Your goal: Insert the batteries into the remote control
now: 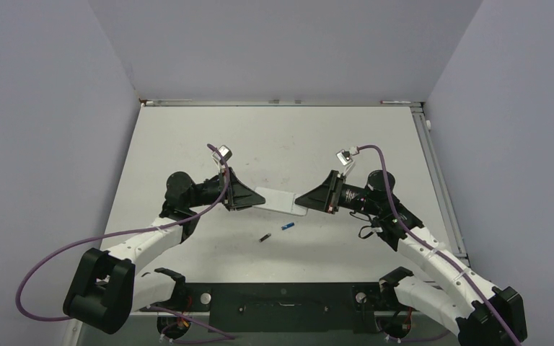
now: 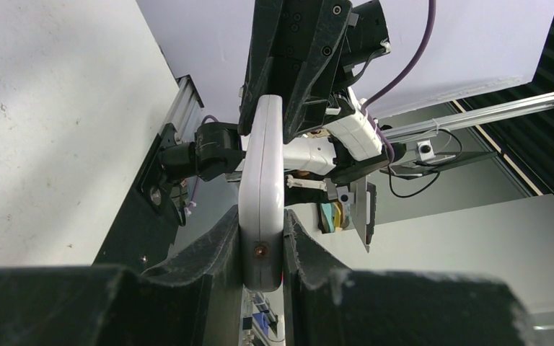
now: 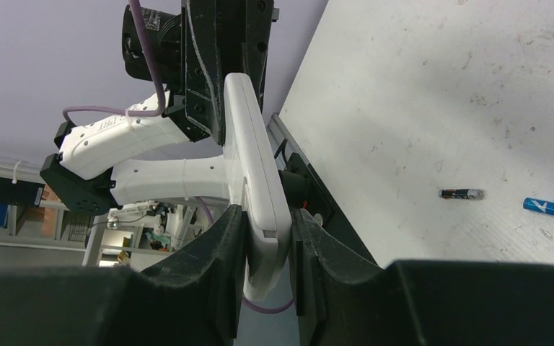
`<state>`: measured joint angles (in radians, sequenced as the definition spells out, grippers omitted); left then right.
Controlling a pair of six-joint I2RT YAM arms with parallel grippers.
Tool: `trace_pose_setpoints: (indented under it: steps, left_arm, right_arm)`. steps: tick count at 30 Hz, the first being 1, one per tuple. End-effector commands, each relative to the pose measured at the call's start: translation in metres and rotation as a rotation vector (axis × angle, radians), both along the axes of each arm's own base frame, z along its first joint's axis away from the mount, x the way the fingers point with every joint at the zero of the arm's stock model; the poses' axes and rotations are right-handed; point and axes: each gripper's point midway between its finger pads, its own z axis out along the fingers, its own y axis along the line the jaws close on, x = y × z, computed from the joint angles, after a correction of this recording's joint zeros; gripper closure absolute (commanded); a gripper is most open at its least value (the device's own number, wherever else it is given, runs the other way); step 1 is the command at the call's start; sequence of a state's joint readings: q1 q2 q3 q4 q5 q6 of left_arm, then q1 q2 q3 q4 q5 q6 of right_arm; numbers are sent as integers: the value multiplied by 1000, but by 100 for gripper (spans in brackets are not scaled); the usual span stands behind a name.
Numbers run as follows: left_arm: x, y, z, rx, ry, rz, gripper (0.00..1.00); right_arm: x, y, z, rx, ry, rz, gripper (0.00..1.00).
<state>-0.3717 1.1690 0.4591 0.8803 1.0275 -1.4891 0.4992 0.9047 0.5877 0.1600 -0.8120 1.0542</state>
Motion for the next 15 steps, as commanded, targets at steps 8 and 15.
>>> trace_pose_setpoints:
  steps: [8, 15]
  left_arm:
    - [15, 7, 31, -55, -81, 64, 100]
    - [17, 9, 32, -52, -85, 68, 100]
  right_arm:
    - [8, -12, 9, -38, -92, -57, 78]
    - [8, -15, 11, -47, -96, -61, 78]
